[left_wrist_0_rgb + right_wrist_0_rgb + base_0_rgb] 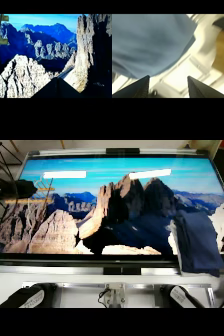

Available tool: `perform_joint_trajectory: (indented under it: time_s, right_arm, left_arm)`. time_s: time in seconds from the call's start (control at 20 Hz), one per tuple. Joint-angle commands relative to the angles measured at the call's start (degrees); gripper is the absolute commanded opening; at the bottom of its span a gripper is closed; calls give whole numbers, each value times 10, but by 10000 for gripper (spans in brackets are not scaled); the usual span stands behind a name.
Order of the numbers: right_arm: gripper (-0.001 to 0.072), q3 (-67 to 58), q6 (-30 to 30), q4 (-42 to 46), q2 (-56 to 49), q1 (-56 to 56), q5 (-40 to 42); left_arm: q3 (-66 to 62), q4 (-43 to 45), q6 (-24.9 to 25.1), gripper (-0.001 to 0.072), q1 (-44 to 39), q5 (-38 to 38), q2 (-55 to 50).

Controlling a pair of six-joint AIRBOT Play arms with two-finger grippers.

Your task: Fold the shirts.

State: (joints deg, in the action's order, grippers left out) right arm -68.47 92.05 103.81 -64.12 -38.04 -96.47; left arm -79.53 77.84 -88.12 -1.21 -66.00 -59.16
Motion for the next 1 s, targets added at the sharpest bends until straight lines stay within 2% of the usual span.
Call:
perform_joint_trajectory:
  time_s: [0.0,0.1,0.15,0.2,0.3,0.35,0.4,0.45,0.5,0.55,0.6,0.95]
  right_arm:
    - [572,-57,-28,-18,1,9,64]
    - [562,-123,-24,-59,1,52,125]
    - [473,-148,-15,-79,1,91,155]
    - [429,-159,-4,-96,1,135,179]
    - [456,-158,18,-120,-13,229,194]
    - [458,-158,36,-128,-31,266,176]
    - [550,-158,53,-142,-56,296,143]
    - [581,-158,59,-159,-83,316,107]
    - [581,-158,57,-170,-109,331,69]
    - [581,-158,57,-169,-127,343,45]
    - [581,-158,57,-168,-136,351,34]
    - [581,-158,43,-163,-136,365,37]
  left_arm:
    - [0,40,3,26,-16,-15,-13]
    - [0,141,-41,26,-51,-62,-38]
    - [0,174,-49,26,-70,-92,-56]
    - [0,191,-49,27,-87,-127,-79]
    - [0,198,-49,39,-110,-186,-133]
    - [1,197,-50,272,-116,-192,-160]
    - [3,197,-57,720,-121,-190,-182]
    - [5,197,-58,711,-121,-180,-195]
    - [12,194,-57,710,-122,-156,-200]
    - [23,176,-57,637,-122,-123,-195]
    - [32,155,-57,532,-122,-102,-187]
    - [57,134,-41,522,-120,-93,-165]
